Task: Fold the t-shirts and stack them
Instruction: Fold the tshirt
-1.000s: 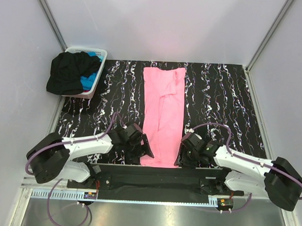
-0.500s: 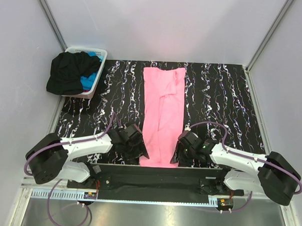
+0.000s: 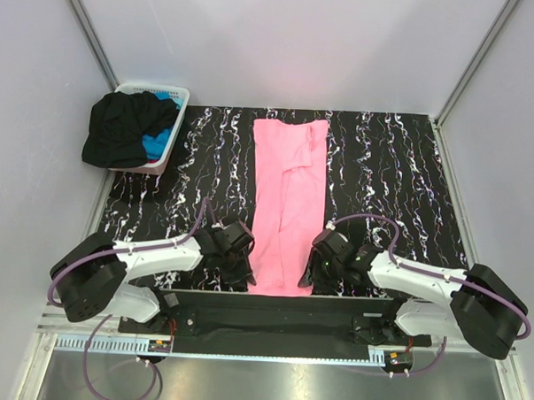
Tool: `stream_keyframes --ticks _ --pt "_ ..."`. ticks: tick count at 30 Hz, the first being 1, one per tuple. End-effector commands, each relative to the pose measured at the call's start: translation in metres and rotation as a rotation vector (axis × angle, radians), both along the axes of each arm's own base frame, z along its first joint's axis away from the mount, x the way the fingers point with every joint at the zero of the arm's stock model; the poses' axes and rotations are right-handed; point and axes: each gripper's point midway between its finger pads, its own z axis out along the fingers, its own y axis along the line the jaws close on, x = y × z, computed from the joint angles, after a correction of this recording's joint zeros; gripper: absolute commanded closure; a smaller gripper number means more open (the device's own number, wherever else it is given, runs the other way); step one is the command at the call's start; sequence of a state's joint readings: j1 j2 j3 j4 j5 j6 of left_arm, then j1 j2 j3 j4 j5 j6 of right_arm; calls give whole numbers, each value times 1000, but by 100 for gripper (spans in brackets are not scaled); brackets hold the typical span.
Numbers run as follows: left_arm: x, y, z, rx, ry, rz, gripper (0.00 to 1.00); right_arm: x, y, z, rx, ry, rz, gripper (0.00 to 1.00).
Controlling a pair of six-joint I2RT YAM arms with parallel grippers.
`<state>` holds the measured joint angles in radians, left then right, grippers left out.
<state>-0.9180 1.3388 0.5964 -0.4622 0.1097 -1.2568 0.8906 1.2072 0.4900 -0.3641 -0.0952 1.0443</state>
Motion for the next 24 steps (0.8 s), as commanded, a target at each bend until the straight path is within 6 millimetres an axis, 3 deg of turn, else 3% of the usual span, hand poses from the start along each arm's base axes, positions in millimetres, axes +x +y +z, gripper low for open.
stream_keyframes --ticks 1,8,11,14,15,17,18,24 --pt "12 -3 -2 18 -58 -13 70 -5 -29 -20 -136 0 -26 52" --pt "10 -6 -1 8 -57 -23 72 -10 -42 -19 -170 -1 -41 53" --pt "10 -6 0 6 -56 -19 72 -11 -42 -18 -161 -2 -40 58" --pt "10 -6 0 8 -58 -19 76 -10 -42 -17 -163 0 -40 78" --pt "12 -8 1 4 -63 -22 82 -11 -42 -18 -170 4 -37 89" --pt "12 -8 2 6 -64 -26 92 -11 -41 -17 -173 5 -29 98" --pt "14 -9 3 3 -72 -31 100 -11 -41 -16 -171 2 -28 100" --pt "21 -16 8 2 -98 -57 100 -7 -38 -11 -170 -17 -20 100"
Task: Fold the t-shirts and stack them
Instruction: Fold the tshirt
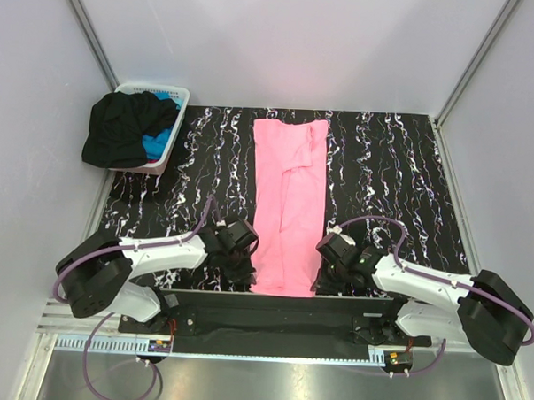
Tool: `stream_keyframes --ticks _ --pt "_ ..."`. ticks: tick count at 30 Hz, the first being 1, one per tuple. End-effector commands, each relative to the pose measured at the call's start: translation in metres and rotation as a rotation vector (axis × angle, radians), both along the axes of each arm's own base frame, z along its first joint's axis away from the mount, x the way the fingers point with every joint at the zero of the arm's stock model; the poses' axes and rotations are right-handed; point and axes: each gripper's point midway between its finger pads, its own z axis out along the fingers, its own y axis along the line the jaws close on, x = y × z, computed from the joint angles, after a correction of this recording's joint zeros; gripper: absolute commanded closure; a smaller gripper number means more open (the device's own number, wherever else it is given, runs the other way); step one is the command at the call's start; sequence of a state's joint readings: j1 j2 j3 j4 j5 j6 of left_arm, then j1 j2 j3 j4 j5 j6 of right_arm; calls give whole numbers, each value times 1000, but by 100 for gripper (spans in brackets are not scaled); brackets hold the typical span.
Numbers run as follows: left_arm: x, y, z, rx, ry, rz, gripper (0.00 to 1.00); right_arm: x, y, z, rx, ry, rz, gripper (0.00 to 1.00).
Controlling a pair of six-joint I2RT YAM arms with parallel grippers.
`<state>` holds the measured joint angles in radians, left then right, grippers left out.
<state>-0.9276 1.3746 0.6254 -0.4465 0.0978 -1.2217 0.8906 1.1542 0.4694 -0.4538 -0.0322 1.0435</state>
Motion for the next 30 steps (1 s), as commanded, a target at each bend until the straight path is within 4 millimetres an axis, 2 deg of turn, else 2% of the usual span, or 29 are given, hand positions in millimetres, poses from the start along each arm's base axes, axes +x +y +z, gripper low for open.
stream_keyframes --ticks 1,10,16,19,24,26,30 --pt "17 -10 9 -4 -77 -21 100 -2 -15 -4 -90 -6 10 100" --pt "23 -14 15 -6 -103 -30 100 0 -14 -1 -88 -18 16 100" --pt "19 -12 17 8 -97 -35 100 1 -13 6 -86 -30 20 100" --pt "17 -13 19 5 -105 -31 100 6 -12 15 -93 -52 32 100" --pt "19 -14 30 3 -127 -36 100 26 -6 45 -109 -138 53 100" --pt "27 -14 36 5 -167 -28 100 34 0 56 -102 -168 64 100" --pt "33 -17 48 0 -203 -36 100 44 5 63 -120 -196 78 100"
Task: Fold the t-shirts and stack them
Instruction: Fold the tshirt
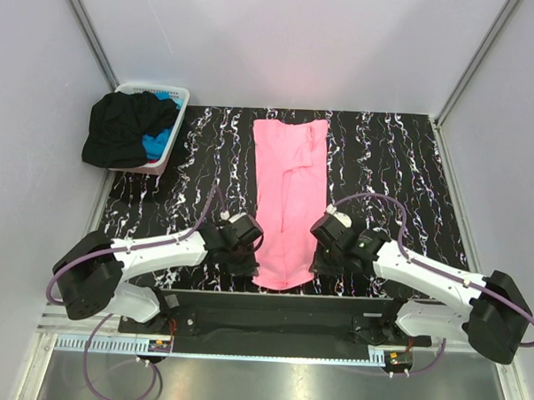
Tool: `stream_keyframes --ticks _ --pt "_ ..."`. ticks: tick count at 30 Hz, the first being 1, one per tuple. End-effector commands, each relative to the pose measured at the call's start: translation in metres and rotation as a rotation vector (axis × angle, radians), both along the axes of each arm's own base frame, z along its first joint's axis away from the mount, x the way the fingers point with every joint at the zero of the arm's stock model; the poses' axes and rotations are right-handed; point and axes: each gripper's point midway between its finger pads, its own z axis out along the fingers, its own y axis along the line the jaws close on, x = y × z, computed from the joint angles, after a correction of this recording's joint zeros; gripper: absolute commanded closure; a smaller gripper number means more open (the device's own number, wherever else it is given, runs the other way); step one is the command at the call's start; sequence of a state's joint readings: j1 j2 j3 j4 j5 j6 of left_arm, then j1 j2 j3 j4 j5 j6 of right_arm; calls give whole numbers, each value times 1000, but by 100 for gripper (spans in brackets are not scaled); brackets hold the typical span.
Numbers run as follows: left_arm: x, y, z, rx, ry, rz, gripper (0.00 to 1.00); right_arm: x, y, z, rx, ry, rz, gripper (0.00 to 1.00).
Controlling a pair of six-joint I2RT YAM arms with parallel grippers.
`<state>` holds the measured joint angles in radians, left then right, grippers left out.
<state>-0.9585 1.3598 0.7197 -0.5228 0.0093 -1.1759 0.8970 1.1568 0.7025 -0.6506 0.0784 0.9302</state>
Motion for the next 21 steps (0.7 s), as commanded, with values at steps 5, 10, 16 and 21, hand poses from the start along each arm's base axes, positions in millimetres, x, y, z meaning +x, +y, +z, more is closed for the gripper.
stream_keyframes --ticks 5,10,16,21 --pt "36 -11 44 -8 -175 5 100 25 3 17 -79 -99 30 100" --pt "56 -7 59 52 -220 27 100 43 1 28 -149 -157 27 100" --pt "94 4 81 97 -281 88 100 79 0 49 -213 -231 1 100" --pt "129 11 83 134 -285 106 100 121 -9 53 -259 -238 -36 100"
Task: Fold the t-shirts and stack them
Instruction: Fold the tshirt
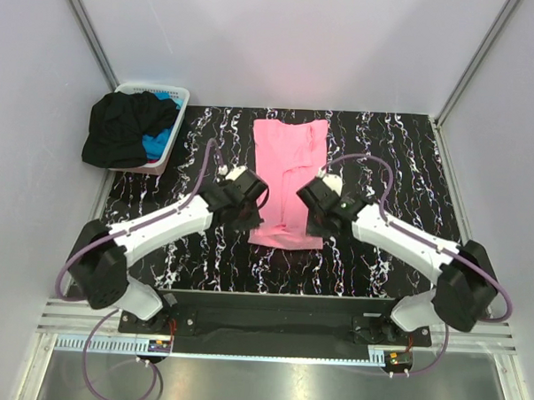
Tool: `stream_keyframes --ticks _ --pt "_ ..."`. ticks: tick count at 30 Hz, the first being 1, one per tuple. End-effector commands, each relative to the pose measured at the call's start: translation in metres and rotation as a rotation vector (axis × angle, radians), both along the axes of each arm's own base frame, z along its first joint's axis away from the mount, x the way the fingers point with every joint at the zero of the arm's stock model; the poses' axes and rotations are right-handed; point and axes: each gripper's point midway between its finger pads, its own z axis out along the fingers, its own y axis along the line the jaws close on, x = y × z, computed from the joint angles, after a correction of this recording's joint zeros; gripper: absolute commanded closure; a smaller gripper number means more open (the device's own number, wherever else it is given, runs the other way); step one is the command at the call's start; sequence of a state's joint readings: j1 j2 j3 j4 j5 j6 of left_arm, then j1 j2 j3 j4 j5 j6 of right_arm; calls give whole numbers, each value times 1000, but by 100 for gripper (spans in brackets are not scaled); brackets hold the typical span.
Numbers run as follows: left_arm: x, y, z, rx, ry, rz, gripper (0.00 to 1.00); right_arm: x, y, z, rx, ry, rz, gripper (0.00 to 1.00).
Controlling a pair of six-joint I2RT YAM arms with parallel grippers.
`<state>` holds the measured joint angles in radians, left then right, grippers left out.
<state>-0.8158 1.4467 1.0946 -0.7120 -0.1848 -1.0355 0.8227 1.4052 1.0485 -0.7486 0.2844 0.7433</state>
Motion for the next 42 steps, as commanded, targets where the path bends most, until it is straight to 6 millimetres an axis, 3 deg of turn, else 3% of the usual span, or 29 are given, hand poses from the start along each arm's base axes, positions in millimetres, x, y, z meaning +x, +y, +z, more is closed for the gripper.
stream_keyframes --ticks 1,4,5,6,7,9,10,11,12,13,14,15,16,17,18,19,20,21,22,25,29,32,37,42 --pt "31 10 4 59 -41 11 100 46 -15 18 -56 -77 -31 100" --pt "57 11 5 65 -36 15 100 79 -24 25 -65 -105 -53 100" --pt "63 10 4 72 -39 1 100 87 -25 18 -83 -90 -53 100" --pt "72 12 -4 90 -23 6 100 98 -29 19 -89 -96 -59 100" --pt "84 8 4 79 -42 8 100 110 -26 25 -76 -115 -63 100" --pt "101 6 -7 91 -20 -13 100 129 -29 16 -78 -101 -72 100" --pt "114 -1 3 75 -47 -20 100 140 -24 21 -60 -116 -70 100" --pt "123 -6 4 69 -56 -51 100 147 -23 8 -63 -89 -66 100" --pt "132 -8 -11 90 -31 -59 100 157 -25 6 -65 -94 -70 100" --pt "148 -17 0 68 -64 -65 100 169 -23 11 -57 -111 -75 100" --pt "154 -23 -2 54 -58 -99 100 176 -22 -3 -65 -88 -77 100" --pt "165 -25 -20 66 -28 -105 100 183 -22 -5 -65 -89 -75 100" --pt "182 -32 -9 52 -65 -112 100 195 -22 -2 -52 -105 -83 100" --pt "191 -34 -28 54 -31 -121 100 200 -21 -15 -61 -79 -79 100" --pt "198 -36 -30 47 -24 -122 100 211 -19 -10 -50 -98 -74 100" --pt "212 -42 -20 26 -50 -120 98 217 -20 -12 -52 -97 -77 100" --pt "216 -38 -36 35 -12 -113 92 221 -20 -23 -57 -77 -75 100" --pt "222 -37 -36 34 -18 -109 82 230 -17 -18 -44 -95 -73 99" --pt "227 -35 -34 40 -29 -96 60 234 -17 -19 -40 -93 -77 94" --pt "237 -17 -37 79 -40 -49 47 251 -17 -17 -33 -111 -81 86" --pt "250 19 -33 130 -64 70 43 264 -21 -14 -18 -121 -101 77" --pt "255 32 -33 131 -80 108 39 272 -26 -14 -12 -124 -120 74" --pt "258 27 -32 60 -100 46 39 274 -27 -6 -5 -132 -119 69" --pt "254 16 6 -13 -157 -24 39 269 -24 -1 2 -115 -82 63"
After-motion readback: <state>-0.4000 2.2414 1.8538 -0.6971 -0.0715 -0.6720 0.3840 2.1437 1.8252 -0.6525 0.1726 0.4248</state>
